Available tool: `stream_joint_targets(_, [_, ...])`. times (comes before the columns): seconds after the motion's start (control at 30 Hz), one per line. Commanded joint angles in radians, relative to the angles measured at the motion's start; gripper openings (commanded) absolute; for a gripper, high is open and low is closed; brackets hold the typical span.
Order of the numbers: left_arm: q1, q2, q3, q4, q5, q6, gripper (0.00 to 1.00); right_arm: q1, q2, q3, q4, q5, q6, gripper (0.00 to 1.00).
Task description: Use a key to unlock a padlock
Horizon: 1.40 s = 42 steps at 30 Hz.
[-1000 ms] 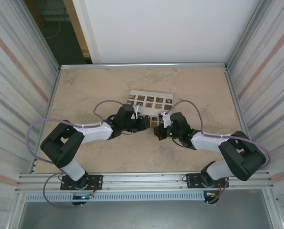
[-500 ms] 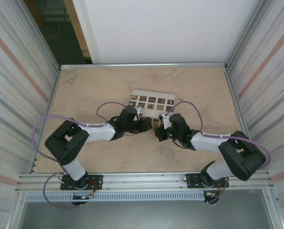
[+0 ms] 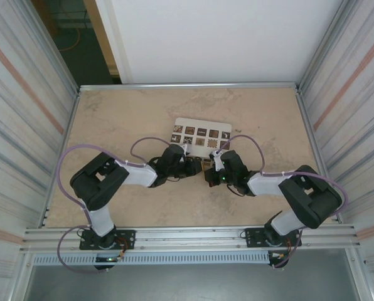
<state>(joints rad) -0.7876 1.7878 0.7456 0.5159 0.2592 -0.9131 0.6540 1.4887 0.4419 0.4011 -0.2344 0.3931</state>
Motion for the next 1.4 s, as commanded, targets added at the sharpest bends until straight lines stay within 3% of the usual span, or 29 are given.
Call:
stream_joint_targets(0.0, [0.036,0.035,-0.009,0.076,-0.169,-0.033,0.17,0.017,0.023,-0.017,-0.087,-0.070,0.018,0.00])
stream_joint_targets(0.5, [0.036,0.048,0.013,0.087,-0.220,-0.041,0.17,0.021,0.064,-0.042,-0.112,-0.118,0.025,0.00])
stream_joint_targets(1.17, [0.036,0.031,0.023,0.067,-0.243,-0.038,0.17,0.023,-0.063,-0.061,-0.266,-0.148,0.009,0.00])
stream_joint_targets(1.37, [0.034,0.028,0.025,0.073,-0.241,-0.039,0.17,0.024,-0.027,-0.060,-0.270,-0.132,0.009,0.00])
